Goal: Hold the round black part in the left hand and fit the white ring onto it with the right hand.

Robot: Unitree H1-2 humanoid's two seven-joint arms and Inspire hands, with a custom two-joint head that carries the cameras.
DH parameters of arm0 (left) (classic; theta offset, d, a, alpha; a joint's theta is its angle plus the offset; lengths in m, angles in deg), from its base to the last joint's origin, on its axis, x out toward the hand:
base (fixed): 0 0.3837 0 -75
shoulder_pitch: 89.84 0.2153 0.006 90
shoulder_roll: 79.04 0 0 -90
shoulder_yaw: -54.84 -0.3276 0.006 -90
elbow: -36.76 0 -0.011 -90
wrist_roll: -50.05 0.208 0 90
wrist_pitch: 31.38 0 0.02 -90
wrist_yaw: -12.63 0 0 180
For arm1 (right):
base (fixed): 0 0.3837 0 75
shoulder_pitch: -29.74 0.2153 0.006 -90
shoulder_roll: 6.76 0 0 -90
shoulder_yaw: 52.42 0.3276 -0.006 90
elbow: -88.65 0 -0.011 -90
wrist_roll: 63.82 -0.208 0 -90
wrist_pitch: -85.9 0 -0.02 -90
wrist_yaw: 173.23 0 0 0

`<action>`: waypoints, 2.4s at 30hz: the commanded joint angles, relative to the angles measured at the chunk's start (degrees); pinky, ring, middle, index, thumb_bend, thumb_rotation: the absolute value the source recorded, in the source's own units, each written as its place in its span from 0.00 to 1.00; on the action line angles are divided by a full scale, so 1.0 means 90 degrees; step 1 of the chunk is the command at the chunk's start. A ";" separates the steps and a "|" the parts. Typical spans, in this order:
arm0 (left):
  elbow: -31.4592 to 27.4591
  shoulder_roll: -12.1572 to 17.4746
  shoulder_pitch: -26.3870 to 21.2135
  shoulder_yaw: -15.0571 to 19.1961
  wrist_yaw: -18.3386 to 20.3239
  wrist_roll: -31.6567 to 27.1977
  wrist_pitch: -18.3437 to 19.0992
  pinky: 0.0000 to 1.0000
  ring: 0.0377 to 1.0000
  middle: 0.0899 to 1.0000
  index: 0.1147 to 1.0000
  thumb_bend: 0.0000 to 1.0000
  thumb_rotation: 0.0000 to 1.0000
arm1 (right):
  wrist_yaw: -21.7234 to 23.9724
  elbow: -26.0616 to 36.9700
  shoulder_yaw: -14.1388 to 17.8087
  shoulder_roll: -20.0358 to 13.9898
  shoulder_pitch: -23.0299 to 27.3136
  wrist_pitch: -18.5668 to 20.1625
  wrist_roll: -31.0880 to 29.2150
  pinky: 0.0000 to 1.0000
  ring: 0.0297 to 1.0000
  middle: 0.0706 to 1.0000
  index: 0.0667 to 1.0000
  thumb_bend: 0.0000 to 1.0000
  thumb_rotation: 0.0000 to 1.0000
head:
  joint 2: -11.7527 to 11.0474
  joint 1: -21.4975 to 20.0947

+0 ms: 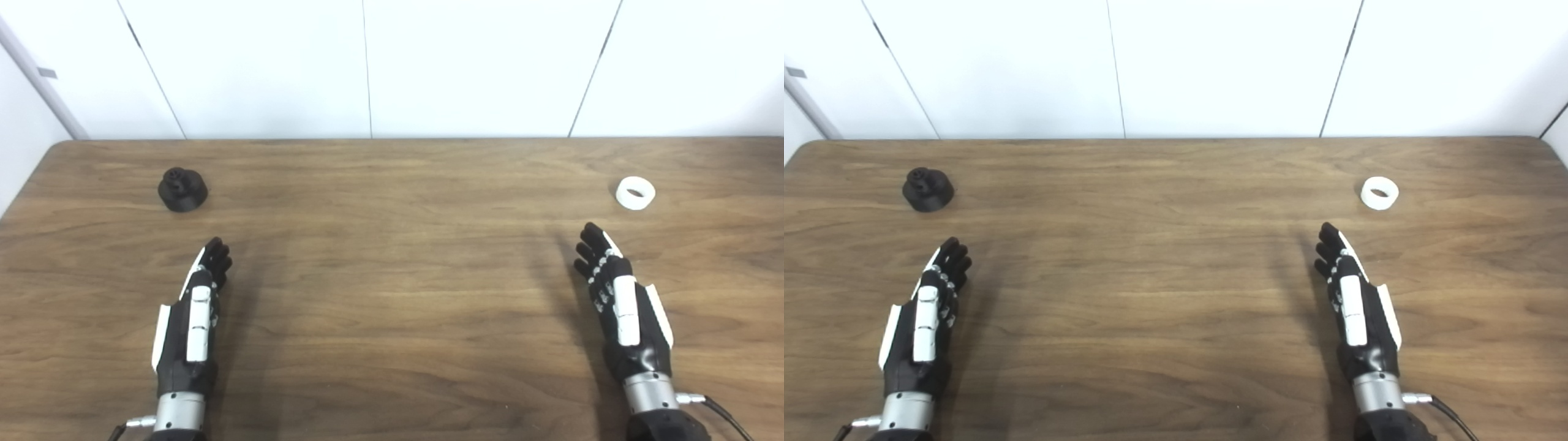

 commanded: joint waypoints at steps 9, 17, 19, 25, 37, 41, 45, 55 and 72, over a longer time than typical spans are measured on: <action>-0.0075 -0.0219 0.0051 -0.0042 -0.0044 0.0153 -0.0204 1.00 0.95 0.94 0.94 0.49 0.93 | 0.0056 -0.0151 0.0006 -0.0081 -0.0185 -0.0093 -0.0104 0.95 0.95 0.94 0.91 0.52 1.00 | -0.0171 0.0340; 0.0065 -0.0320 0.0087 -0.0153 -0.0027 0.0204 -0.0399 1.00 0.95 0.94 0.95 0.51 0.91 | 0.0111 -0.0435 0.0065 -0.0160 -0.0162 -0.0382 -0.0150 0.94 0.94 0.95 0.92 0.55 1.00 | -0.0467 0.0738; 0.0077 -0.0331 0.0098 -0.0187 -0.0040 0.0245 -0.0410 1.00 0.96 0.95 0.95 0.51 0.91 | 0.0164 -0.0510 0.0058 -0.0206 -0.0145 -0.0439 -0.0183 0.97 0.95 0.95 0.92 0.55 1.00 | -0.0514 0.0797; 0.0132 -0.0382 0.0104 -0.0241 -0.0110 0.0375 -0.0441 1.00 0.96 0.95 0.95 0.49 0.90 | 0.0214 -0.0685 0.0040 -0.0273 -0.0097 -0.0590 -0.0314 0.97 0.95 0.95 0.93 0.54 1.00 | -0.0639 0.0933; 0.0211 -0.0428 0.0095 -0.0302 -0.0182 0.0500 -0.0501 1.00 0.96 0.93 0.95 0.50 0.86 | 0.0288 -0.0757 0.0056 -0.0330 -0.0076 -0.0608 -0.0521 1.00 0.96 0.97 0.96 0.50 1.00 | -0.0711 0.0985; 0.0213 -0.0400 0.0089 -0.0289 -0.0220 0.0600 -0.0478 1.00 0.95 0.93 0.94 0.53 0.81 | 0.0201 -0.0782 0.0021 -0.0334 -0.0068 -0.0587 -0.0349 0.99 0.96 0.96 0.95 0.54 1.00 | -0.0676 0.0875; 0.0182 -0.0338 0.0089 -0.0312 -0.0273 0.0837 -0.0484 1.00 0.94 0.92 0.95 0.50 0.74 | 0.0162 -0.0790 0.0021 -0.0292 -0.0060 -0.0582 -0.0292 1.00 0.96 0.95 0.94 0.55 1.00 | -0.0665 0.0836; -0.0741 -0.0235 0.0000 -0.0225 -0.0745 0.2285 0.0212 0.90 0.90 0.90 0.93 0.60 0.38 | 0.0160 -0.0866 0.0020 -0.0317 -0.0012 -0.0607 -0.0182 1.00 0.97 0.95 0.93 0.56 1.00 | -0.0603 0.0849; -0.1543 0.0833 -0.1154 0.0365 -0.0340 0.4393 0.2545 0.87 0.91 0.90 0.88 0.91 0.32 | 0.0225 -0.0896 0.0074 -0.0321 -0.0002 -0.0589 -0.0423 0.86 0.92 0.94 0.92 0.58 1.00 | -0.0519 0.0884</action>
